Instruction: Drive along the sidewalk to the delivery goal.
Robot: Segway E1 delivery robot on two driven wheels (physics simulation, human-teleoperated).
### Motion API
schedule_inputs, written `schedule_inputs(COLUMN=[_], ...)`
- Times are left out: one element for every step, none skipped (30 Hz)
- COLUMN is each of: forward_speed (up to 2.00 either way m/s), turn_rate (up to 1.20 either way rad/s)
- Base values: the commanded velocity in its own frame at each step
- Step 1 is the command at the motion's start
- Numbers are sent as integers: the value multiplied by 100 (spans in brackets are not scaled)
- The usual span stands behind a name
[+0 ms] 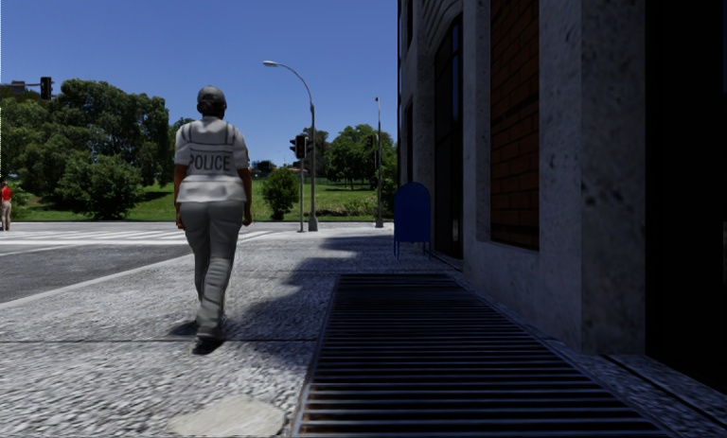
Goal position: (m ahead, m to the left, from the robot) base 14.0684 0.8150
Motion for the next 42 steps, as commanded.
schedule_inputs(forward_speed=[200,200,200,200,200,200,200,200,200,200,200,200,200,200,200,200,200,200,200,200,200,200,200,200,200,200,200,200,200,200,200,200,200,200,200,200,200,200,200,200,200,200], turn_rate=[0,0,0,0,0,0,0,0,0,0,0,0,0,0,0,0,0,0,0,0,0,0,0,0,0,0,0,0,0,0,0,0,0,0,0,0,0,0,0,0,0,0])
